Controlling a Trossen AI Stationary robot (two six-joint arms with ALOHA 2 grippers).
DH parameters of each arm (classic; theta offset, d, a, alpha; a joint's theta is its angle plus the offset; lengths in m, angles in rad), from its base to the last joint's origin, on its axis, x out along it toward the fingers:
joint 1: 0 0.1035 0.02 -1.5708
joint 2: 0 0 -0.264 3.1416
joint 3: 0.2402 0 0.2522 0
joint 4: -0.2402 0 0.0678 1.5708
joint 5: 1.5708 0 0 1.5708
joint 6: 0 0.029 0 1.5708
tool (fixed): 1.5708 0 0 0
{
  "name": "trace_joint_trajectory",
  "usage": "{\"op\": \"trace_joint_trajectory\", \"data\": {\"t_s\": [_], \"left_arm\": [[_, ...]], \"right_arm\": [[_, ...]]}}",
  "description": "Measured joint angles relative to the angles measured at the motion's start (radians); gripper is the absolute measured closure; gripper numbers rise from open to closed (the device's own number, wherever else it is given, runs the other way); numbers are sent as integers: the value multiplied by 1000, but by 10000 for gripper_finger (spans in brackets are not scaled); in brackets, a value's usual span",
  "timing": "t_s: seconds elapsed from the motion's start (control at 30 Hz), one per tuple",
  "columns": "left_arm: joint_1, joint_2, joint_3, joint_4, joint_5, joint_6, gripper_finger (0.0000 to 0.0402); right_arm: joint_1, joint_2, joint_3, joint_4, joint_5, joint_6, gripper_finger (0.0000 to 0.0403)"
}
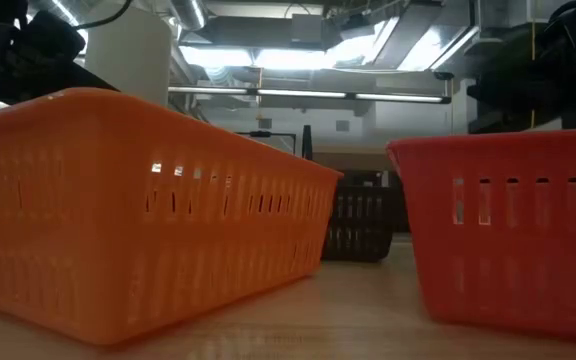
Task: Stack baskets on shelf by color
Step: Put the middle orange basket on the shelf
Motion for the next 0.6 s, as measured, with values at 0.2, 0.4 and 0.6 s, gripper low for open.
{"op": "trace_joint_trajectory", "data": {"t_s": [0.2,0.4,0.6], "left_arm": [[0,0,0,0,0,0,360],[0,0,0,0,0,0,360],[0,0,0,0,0,0,360]], "right_arm": [[0,0,0,0,0,-2,245],[0,0,0,0,0,-3,245],[0,0,0,-1,0,81,245]]}}
